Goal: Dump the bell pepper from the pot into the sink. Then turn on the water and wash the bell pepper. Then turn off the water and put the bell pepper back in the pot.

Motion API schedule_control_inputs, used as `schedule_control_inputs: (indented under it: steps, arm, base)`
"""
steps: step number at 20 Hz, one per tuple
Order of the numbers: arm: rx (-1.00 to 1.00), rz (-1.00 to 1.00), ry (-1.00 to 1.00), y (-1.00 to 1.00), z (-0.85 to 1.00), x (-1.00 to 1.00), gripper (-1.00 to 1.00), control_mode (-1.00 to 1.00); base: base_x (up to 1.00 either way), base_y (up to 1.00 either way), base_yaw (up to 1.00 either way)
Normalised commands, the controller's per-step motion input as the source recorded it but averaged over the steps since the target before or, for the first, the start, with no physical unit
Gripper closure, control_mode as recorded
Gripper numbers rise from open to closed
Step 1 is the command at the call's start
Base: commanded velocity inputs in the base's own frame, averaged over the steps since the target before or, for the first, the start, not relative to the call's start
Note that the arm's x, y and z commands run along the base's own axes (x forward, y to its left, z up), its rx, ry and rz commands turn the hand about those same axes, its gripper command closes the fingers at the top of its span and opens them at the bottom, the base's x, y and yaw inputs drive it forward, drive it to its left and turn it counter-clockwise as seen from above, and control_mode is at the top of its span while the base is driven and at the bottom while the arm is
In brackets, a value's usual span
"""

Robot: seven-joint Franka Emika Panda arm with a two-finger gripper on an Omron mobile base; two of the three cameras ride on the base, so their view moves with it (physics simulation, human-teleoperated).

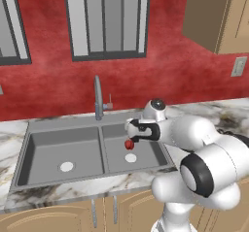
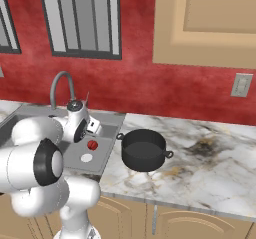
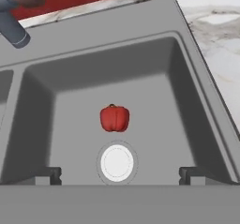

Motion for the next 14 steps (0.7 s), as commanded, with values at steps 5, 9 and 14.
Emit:
schedule_control_inputs:
  steps: [5, 9, 14]
  arm:
    - [-0.01, 0.00, 0.00, 0.00, -0.32, 0.00, -1.00, -1.00]
    - [0.00, 0.00, 0.00, 0.00, -0.26, 0.02, -1.00, -1.00]
    - [0.00, 0.00, 0.00, 0.00, -0.20, 0.10, -1.00, -1.00]
  base:
    - [0.00, 0.00, 0.00]
    - [0.00, 0.00, 0.00]
    - [0.00, 0.00, 0.00]
